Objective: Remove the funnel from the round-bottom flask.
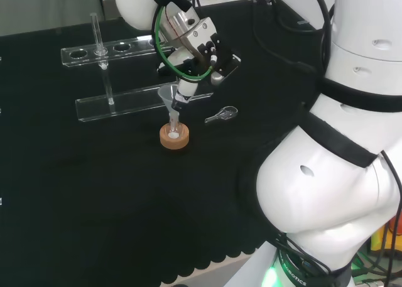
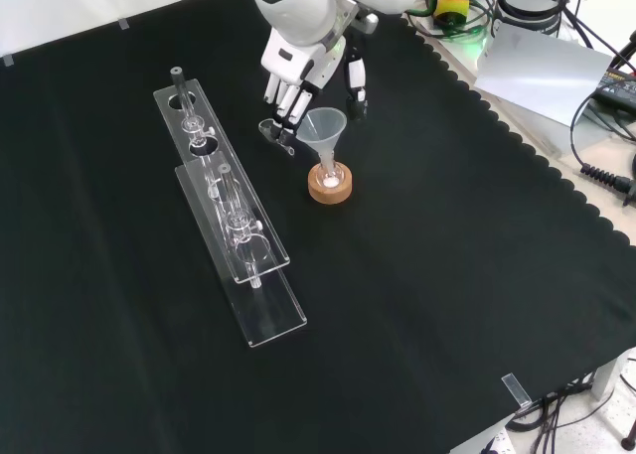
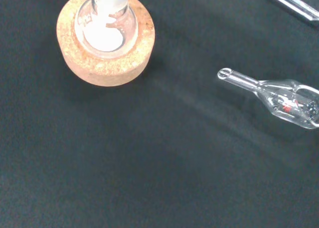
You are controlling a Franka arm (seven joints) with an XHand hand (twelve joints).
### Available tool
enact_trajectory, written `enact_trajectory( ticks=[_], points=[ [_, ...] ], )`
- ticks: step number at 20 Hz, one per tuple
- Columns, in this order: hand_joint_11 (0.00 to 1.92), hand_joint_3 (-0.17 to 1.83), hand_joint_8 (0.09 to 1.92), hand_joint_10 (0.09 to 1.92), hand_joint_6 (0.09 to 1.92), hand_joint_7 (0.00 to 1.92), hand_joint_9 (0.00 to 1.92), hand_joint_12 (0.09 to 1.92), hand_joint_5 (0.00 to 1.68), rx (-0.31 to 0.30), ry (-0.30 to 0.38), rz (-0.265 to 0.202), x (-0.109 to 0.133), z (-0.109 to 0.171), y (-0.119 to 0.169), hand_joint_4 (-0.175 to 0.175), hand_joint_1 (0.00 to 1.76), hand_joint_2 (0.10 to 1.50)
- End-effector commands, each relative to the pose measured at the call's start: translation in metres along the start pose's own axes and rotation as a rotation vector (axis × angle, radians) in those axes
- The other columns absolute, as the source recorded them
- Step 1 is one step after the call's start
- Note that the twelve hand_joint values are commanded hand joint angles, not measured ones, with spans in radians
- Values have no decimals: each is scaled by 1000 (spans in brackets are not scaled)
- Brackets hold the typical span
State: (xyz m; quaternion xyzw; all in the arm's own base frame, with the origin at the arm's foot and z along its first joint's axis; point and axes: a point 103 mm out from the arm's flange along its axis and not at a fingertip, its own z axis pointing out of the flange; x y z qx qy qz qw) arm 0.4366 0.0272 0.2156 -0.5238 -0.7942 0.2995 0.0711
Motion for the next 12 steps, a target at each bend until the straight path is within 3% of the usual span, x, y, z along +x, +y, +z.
enact_trajectory(
  ticks=[1,5,10,12],
  points=[
    [462,-88,586,87,87,34,660,1368,92,3,45,-16,-1,6,5,16,610,842],
    [468,-92,630,89,87,26,680,1361,105,-5,53,-27,-1,9,9,14,615,844],
    [482,-134,676,556,87,34,533,1357,130,-8,49,-31,0,10,12,8,625,864],
    [483,-143,681,635,87,41,519,1360,139,-9,50,-38,1,10,13,9,627,870]
  ],
)
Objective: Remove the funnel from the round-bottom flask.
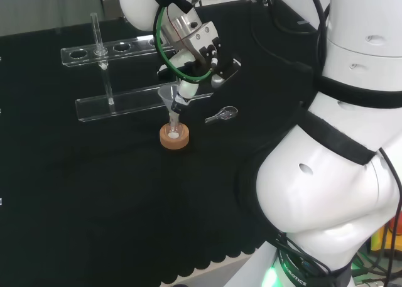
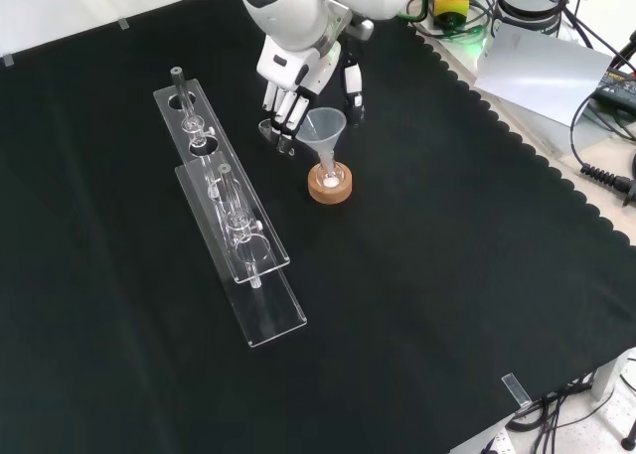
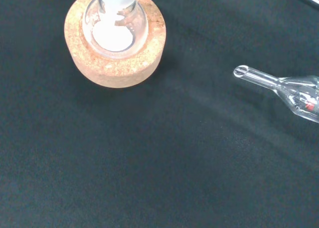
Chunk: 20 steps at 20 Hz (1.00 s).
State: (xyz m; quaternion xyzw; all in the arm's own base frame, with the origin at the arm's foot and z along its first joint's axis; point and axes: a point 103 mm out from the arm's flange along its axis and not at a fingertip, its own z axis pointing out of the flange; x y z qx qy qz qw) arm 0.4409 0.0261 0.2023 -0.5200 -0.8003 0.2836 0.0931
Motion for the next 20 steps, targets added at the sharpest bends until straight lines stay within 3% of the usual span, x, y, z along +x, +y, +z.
enact_trajectory(
  ticks=[1,13,20],
  points=[
    [485,-145,685,653,87,48,529,1360,144,-4,3,-15,1,0,4,8,631,872],
    [520,-175,671,569,87,210,730,1328,266,-3,-11,-37,5,-1,6,7,684,907],
    [561,-175,634,486,163,542,969,1283,582,-40,-26,-30,7,-2,4,-3,733,935]
  ],
)
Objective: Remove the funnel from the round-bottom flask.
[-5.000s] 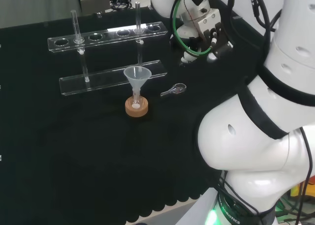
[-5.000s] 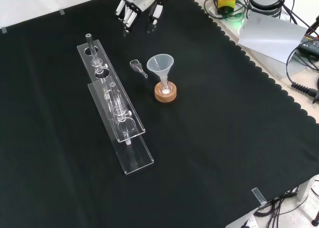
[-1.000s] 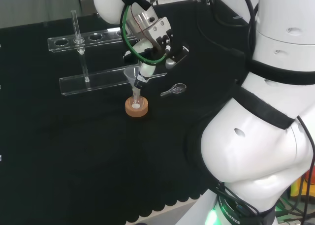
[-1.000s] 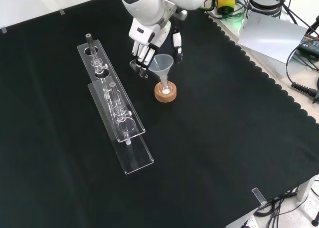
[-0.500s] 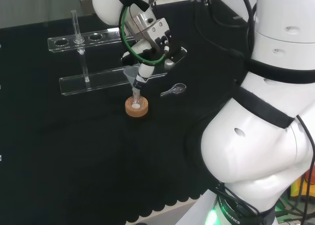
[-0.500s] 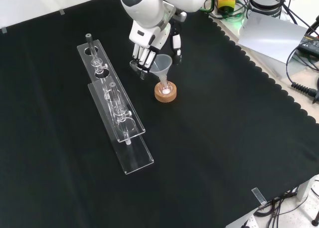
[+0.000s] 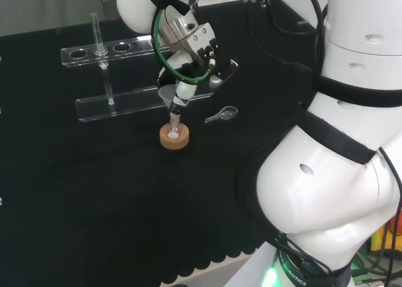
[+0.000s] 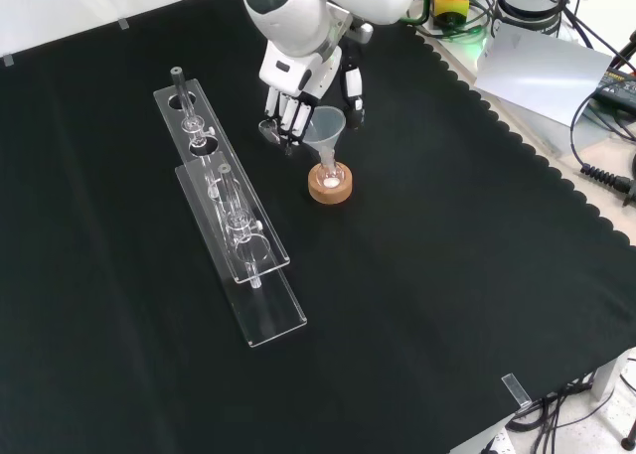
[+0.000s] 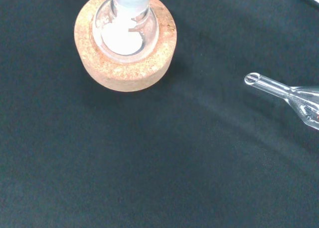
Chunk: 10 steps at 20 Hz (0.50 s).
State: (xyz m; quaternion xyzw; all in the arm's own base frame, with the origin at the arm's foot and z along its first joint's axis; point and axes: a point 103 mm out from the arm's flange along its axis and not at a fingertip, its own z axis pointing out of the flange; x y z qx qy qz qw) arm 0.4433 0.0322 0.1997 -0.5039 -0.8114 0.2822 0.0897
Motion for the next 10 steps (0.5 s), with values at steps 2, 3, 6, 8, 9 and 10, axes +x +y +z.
enact_trajectory(
  ticks=[2,3,6,8,9,10],
  points=[
    [576,-175,620,453,314,590,1011,1269,589,-44,-13,4,3,-1,-3,-6,757,954],
    [582,-175,618,443,406,605,1024,1268,579,-53,-16,4,3,-3,-4,-7,770,965],
    [598,-175,622,434,590,633,1052,1259,559,-72,-20,2,4,-9,-7,-9,799,989],
    [604,-175,625,434,639,640,1064,1257,561,-81,-20,-2,4,-16,-11,-10,808,999],
    [606,-175,627,435,653,643,1067,1257,569,-84,-24,-2,4,-19,-13,-10,811,1003],
    [607,-175,627,436,663,644,1071,1257,580,-85,-30,-2,5,-22,-15,-11,814,1006]
  ],
)
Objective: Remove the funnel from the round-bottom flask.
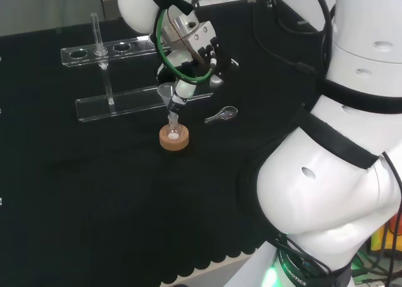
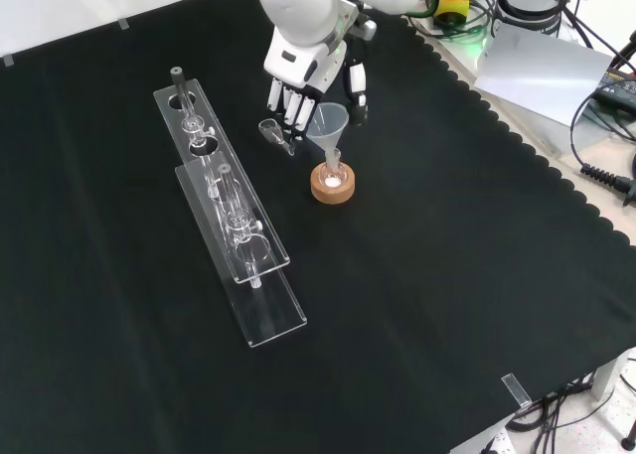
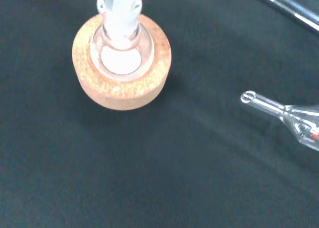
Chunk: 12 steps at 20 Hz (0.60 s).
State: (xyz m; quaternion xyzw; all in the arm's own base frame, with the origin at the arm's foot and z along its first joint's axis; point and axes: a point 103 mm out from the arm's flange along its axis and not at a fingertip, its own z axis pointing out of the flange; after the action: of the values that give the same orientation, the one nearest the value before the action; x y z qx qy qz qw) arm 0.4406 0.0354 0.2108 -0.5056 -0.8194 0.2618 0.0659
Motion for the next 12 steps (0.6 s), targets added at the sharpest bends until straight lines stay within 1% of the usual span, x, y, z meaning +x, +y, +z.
enact_trajectory(
  ticks=[1,4,8,12],
  points=[
    [609,-175,628,437,671,646,1074,1257,588,-23,-13,-7,2,-17,-8,-11,817,1008],
    [612,-175,630,439,684,649,1080,1256,600,-28,-28,-8,2,-26,-13,-12,820,1011],
    [615,-175,633,441,703,652,1086,1253,621,-27,-51,4,0,-37,-21,-10,822,1013],
    [617,-175,635,442,718,655,1090,1250,629,-27,-74,33,-9,-47,-32,-10,823,1013]
  ],
)
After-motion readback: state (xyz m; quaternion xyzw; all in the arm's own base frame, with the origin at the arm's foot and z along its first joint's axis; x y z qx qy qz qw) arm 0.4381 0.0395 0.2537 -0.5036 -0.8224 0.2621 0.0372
